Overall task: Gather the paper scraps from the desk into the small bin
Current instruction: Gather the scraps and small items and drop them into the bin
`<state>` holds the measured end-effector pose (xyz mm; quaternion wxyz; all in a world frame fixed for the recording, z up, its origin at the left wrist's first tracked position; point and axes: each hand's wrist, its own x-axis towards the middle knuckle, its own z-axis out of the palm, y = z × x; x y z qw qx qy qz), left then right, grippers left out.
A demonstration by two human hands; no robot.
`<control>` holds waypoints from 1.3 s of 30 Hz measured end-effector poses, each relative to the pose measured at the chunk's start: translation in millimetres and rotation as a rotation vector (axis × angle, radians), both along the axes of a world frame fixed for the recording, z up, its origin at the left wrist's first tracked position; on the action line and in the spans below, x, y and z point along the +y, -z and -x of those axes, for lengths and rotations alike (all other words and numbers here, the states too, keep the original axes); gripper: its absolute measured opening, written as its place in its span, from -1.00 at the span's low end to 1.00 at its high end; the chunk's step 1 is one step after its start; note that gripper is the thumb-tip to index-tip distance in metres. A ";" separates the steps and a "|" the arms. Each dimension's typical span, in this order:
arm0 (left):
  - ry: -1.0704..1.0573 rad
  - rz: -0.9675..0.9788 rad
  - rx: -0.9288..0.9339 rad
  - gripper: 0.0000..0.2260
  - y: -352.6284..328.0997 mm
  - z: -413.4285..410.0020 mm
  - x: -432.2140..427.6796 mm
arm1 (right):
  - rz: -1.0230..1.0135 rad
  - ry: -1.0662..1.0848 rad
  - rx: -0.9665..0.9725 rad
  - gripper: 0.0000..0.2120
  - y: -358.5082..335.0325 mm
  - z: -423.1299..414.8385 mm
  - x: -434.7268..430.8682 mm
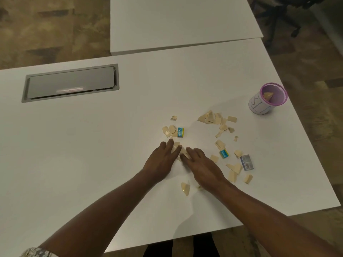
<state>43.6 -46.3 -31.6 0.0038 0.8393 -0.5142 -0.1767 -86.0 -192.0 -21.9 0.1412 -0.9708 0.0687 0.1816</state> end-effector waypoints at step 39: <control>0.000 -0.029 0.001 -0.40 2.2 -4.0 -24.8 | -0.408 0.752 -0.383 -0.88 -1.2 11.0 -22.6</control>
